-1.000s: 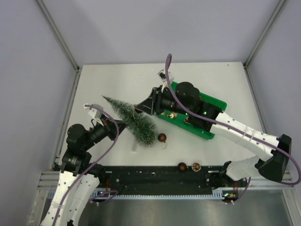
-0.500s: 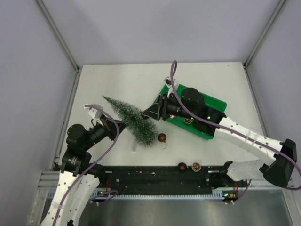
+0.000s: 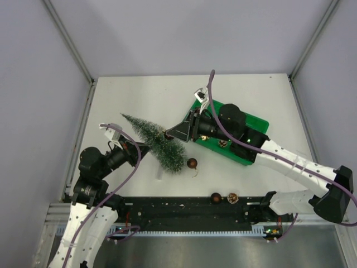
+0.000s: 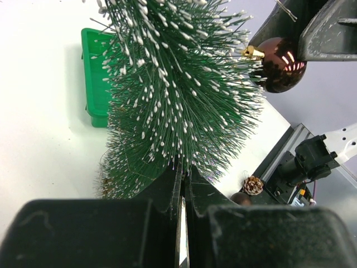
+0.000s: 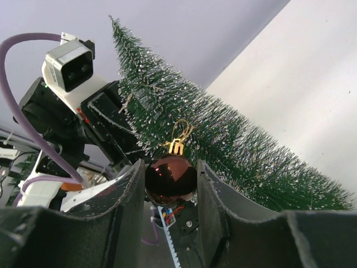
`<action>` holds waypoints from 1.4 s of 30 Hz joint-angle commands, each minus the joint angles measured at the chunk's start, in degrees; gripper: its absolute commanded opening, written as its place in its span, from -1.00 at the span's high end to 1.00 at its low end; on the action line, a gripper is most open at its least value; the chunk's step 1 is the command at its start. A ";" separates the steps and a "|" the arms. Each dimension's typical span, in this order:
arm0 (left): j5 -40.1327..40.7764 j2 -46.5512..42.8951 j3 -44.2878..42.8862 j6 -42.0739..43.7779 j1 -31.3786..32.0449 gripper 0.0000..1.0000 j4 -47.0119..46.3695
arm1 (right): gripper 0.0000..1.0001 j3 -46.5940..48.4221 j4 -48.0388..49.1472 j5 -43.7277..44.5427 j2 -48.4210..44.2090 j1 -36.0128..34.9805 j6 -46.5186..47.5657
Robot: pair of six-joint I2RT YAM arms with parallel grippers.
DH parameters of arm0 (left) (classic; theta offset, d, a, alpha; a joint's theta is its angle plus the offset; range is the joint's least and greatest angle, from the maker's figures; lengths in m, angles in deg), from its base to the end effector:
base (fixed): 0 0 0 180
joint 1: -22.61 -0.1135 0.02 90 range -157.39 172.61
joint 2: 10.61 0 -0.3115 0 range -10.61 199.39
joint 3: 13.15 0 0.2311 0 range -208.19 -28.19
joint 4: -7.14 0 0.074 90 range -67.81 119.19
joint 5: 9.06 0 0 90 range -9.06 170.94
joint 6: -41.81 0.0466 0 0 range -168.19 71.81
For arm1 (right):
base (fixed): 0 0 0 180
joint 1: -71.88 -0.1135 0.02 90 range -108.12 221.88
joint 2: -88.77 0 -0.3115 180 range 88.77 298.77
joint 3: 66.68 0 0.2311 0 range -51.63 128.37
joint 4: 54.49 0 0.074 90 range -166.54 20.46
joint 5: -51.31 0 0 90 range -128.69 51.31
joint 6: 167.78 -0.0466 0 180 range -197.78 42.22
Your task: Decorate the small christmas tree
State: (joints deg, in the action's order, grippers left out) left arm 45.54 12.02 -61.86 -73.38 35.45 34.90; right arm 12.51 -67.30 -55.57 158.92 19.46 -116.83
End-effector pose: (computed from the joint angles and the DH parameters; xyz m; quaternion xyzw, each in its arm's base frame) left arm 0.0447 -0.0379 0.3317 0.1371 0.7023 -0.4224 0.5564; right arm 0.1483 0.2149 0.4350 -0.1837 0.7055 0.5589 0.3952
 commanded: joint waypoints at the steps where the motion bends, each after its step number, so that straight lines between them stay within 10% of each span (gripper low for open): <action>1: -1.08 -0.40 -1.31 -0.65 -0.27 1.00 -3.48 | 0.68 1.78 2.68 -1.13 1.39 -0.92 0.46; 42: -1.60 -0.04 -1.75 -1.79 -0.36 1.00 -4.89 | 0.73 2.31 -7.34 3.26 2.54 -1.37 4.86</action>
State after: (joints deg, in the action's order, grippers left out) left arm 45.12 12.04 -61.86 -74.58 35.38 34.68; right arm 16.38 -73.18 -53.43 165.15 16.64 -113.66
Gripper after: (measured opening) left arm 0.053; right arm 0.366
